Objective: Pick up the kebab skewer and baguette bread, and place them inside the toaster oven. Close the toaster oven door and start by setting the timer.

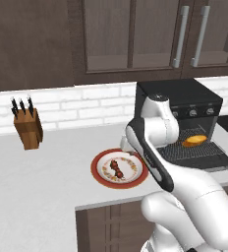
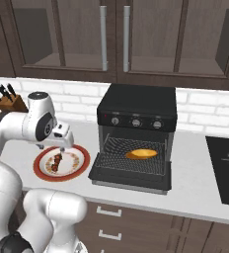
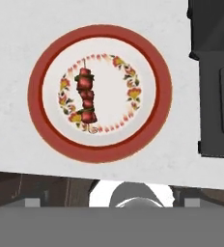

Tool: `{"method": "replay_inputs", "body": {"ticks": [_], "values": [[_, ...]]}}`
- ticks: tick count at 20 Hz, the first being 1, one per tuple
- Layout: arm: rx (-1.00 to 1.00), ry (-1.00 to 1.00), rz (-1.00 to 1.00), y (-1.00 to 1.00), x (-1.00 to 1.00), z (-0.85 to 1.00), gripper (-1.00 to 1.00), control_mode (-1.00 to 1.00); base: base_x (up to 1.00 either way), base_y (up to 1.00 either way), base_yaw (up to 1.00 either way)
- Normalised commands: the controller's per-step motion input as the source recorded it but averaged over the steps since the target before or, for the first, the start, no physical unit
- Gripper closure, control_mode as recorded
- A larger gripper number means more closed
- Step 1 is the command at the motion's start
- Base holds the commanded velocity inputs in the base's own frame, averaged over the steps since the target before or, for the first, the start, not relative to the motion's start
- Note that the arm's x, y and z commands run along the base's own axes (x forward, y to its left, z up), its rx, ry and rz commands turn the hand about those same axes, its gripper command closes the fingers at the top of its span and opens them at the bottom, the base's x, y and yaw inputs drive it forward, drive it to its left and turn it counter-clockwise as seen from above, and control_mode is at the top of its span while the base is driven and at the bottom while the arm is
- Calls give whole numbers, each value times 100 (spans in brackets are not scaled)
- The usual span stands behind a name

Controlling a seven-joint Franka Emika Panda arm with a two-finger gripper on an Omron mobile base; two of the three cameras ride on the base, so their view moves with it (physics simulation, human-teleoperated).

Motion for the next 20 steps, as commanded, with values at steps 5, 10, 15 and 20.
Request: {"method": "replay_inputs", "body": {"ticks": [5, 10, 15, 20], "values": [[-1, 0, 0, 45, 58, -26, -100, -100, 0, 0, 0], [0, 0, 0, 32, 46, -40, -100, -100, 0, 0, 0], [0, 0, 0, 2, 22, -47, -100, -100, 0, 0, 0], [0, 0, 0, 0, 20, -43, -100, -100, 0, 0, 0]]}}
